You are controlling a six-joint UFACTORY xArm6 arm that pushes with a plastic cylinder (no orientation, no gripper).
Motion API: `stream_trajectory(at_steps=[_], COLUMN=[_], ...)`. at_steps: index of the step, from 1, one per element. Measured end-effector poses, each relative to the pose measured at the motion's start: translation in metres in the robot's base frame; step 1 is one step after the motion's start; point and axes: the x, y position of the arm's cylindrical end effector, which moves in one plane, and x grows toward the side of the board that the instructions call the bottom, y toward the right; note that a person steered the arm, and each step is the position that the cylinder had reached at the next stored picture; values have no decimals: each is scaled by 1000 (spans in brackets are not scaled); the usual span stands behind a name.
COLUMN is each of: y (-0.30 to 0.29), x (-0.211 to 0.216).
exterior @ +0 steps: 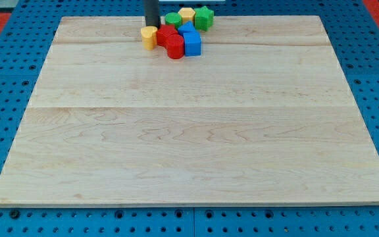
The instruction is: Place the arm left to the yellow heart
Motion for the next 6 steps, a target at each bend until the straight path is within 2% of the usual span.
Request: stream_trajectory(at_steps=[2,6], y=[-75,-94], x=[80,104])
